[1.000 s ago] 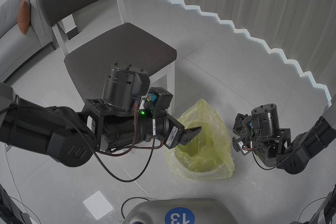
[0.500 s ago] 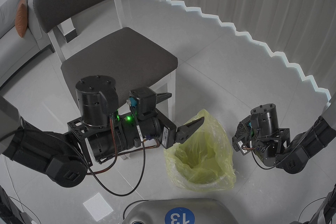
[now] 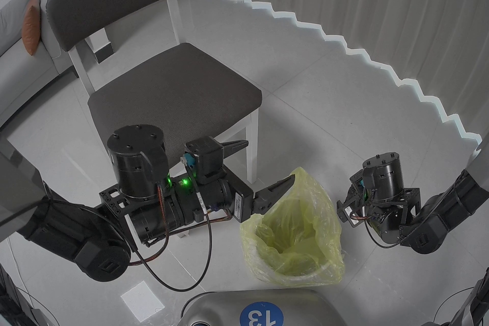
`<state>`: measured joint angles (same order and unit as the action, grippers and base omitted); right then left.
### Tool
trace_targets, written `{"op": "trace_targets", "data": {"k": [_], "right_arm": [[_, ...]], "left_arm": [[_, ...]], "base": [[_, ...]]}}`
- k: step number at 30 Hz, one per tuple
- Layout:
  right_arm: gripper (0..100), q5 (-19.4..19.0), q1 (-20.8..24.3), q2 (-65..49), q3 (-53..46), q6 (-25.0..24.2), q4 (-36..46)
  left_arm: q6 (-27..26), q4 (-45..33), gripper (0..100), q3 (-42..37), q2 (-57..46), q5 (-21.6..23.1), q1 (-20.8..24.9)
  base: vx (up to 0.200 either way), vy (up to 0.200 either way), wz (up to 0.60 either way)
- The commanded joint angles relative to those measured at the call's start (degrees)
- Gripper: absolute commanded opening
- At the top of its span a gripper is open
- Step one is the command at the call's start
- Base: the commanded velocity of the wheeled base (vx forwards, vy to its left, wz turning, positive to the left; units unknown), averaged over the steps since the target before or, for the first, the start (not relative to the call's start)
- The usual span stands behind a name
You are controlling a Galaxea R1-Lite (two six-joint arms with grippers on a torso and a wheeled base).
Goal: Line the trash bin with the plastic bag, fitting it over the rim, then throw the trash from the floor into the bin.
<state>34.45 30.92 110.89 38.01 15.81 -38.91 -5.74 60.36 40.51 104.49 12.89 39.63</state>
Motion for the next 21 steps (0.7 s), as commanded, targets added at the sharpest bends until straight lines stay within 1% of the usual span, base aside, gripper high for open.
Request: {"op": "trace_targets", "data": {"k": [1,4,7,15,19,21], "right_arm": [[100,0.0,0.3,0.9,0.0,0.1,-0.1],[100,0.0,0.5,1.9,0.4,0.4,-0.1],[100,0.0,0.6,3.5,1.1,0.4,0.0],[100,0.0,3.8,10.1,5.4,-0.1,-0.6],[100,0.1,4.3,12.0,8.5,0.4,-0.5],[100,0.0,4.2,12.2,10.1,0.4,-0.2]], "left_arm": [[1.1,0.6,100,-0.6,0.1,0.0,0.1],[2.8,2.7,100,-1.9,-0.2,0.2,0.3],[2.8,3.8,100,-1.9,0.2,0.2,0.2],[3.9,7.1,100,-2.9,1.1,-0.1,0.0],[4.1,11.3,100,-4.8,1.3,-0.1,-0.1],[4.1,13.0,100,-5.0,1.8,-0.1,-1.1]], "base": [[0.0,0.0,0.0],[0.0,0.0,0.0],[0.0,0.0,0.0],[0.0,0.0,0.0],[0.0,0.0,0.0],[0.0,0.0,0.0]]}}
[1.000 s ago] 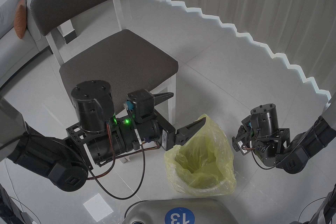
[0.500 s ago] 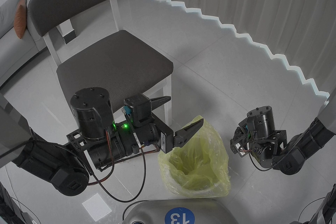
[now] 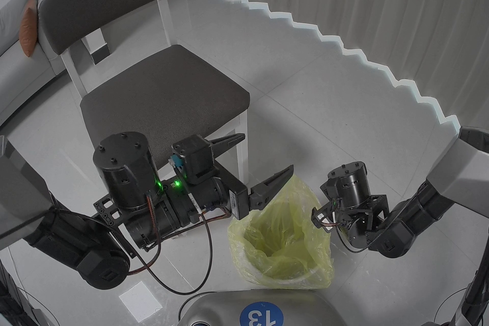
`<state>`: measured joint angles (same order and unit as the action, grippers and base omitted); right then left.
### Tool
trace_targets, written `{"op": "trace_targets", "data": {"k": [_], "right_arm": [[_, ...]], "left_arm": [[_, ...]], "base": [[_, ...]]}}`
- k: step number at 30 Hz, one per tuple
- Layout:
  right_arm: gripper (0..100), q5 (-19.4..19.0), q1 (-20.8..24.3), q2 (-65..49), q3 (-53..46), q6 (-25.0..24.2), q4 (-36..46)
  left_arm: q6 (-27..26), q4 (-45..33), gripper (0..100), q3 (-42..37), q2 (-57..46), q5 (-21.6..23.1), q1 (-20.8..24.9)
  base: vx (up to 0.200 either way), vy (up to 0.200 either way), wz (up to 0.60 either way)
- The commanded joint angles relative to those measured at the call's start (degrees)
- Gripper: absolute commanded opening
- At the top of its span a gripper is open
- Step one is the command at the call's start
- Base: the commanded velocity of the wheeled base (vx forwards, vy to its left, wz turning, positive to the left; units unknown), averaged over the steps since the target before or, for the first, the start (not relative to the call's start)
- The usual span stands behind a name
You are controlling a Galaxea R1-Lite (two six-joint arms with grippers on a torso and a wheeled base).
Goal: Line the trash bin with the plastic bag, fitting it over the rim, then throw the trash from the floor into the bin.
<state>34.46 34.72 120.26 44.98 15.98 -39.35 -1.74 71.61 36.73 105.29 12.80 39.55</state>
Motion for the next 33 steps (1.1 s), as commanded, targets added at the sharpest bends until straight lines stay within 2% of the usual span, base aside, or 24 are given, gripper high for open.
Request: {"op": "trace_targets", "data": {"k": [1,22,29,30,33], "right_arm": [[100,0.0,0.4,3.1,3.6,0.2,0.4],[100,-0.6,0.5,9.7,6.8,-0.6,1.2],[100,-2.9,0.5,11.2,6.9,-0.7,1.2],[0,-3.3,0.5,11.8,6.9,-0.6,1.2],[0,-3.4,0.3,12.3,7.6,-0.7,1.1]], "left_arm": [[0.1,2.4,100,-1.2,1.1,0.1,-1.6],[0.3,9.0,100,-2.5,2.4,0.4,-3.9],[0.3,13.1,100,-3.1,4.8,0.6,-4.9],[0.3,13.6,100,-3.1,5.3,0.8,-5.3],[0.3,14.0,100,-3.1,5.5,1.5,-5.9]], "base": [[0.0,0.0,0.0],[0.0,0.0,0.0],[0.0,0.0,0.0],[0.0,0.0,0.0],[0.0,0.0,0.0]]}}
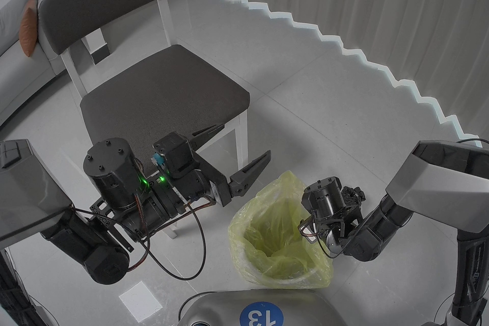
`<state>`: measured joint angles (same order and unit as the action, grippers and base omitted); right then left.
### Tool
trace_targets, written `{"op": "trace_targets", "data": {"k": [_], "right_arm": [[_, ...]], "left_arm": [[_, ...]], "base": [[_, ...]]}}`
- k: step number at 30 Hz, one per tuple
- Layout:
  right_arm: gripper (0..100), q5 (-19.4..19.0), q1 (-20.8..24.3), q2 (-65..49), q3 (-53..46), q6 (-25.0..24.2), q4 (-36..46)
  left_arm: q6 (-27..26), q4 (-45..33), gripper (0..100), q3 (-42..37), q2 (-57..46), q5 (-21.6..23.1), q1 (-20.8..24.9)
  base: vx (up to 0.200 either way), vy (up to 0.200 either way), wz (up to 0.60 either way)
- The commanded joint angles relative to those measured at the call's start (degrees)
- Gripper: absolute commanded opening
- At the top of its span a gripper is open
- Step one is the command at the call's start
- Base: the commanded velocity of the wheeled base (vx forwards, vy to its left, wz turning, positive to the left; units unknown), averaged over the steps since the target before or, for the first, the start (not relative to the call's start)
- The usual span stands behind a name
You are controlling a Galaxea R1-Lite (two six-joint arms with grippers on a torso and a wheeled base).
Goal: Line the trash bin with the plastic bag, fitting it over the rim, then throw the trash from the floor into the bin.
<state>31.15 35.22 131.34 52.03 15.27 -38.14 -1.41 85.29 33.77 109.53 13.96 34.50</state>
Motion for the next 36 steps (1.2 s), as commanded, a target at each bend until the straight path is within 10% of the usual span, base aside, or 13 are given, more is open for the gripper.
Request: {"op": "trace_targets", "data": {"k": [1,36], "right_arm": [[0,-0.1,-0.2,1.2,0.8,0.0,-0.1],[0,7.3,-7.5,-5.0,-3.1,9.6,-0.4]], "left_arm": [[0.0,0.4,100,0.0,1.2,0.5,-0.9],[0.0,-0.1,100,4.1,2.5,2.3,-2.3]], "base": [[0.0,0.0,0.0],[0.0,0.0,0.0]]}}
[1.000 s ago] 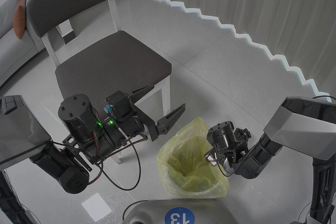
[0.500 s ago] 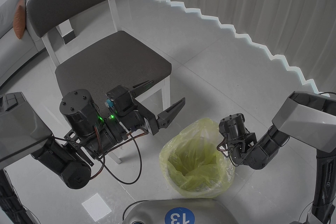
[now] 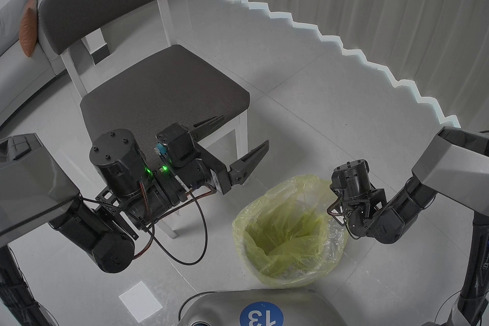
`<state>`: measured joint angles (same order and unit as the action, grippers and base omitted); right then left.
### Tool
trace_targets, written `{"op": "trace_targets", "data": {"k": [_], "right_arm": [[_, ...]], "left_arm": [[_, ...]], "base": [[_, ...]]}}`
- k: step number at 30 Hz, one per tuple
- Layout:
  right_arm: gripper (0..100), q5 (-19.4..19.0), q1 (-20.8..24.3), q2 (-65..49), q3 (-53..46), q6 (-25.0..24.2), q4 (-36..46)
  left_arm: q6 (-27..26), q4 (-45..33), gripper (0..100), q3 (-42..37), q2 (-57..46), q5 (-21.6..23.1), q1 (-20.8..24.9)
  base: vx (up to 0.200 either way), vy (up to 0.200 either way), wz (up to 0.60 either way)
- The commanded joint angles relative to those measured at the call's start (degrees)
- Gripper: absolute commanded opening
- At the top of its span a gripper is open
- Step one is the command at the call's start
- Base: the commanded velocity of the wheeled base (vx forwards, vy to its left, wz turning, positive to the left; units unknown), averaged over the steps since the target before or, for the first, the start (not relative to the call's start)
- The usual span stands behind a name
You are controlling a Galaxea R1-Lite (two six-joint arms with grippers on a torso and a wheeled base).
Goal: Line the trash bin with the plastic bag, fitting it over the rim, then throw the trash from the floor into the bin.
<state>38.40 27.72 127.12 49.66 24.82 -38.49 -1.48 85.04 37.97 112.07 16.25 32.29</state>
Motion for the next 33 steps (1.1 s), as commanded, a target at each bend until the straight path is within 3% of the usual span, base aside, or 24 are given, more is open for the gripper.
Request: {"op": "trace_targets", "data": {"k": [1,15,26,27,33], "right_arm": [[0,0.0,0.0,-0.3,-0.4,0.1,-0.2],[0,0.9,1.0,14.1,5.8,0.1,-4.1],[0,0.9,1.2,13.2,6.3,0.1,-6.2],[100,0.9,1.6,12.1,6.3,0.1,-6.2],[100,1.2,2.1,10.8,6.0,0.1,-5.8]], "left_arm": [[0.0,0.2,100,-0.3,0.0,0.0,-0.1],[0.0,0.3,100,-0.3,-0.7,-0.1,-0.1],[0.0,0.5,100,-0.6,-0.4,-0.1,-0.4],[0.0,0.6,100,-0.6,-0.1,-0.1,-0.5],[0.0,-1.5,100,0.3,1.8,-0.2,-0.5]], "base": [[0.0,0.0,0.0],[0.0,0.0,0.0],[0.0,0.0,0.0],[0.0,0.0,0.0],[0.0,0.0,0.0]]}}
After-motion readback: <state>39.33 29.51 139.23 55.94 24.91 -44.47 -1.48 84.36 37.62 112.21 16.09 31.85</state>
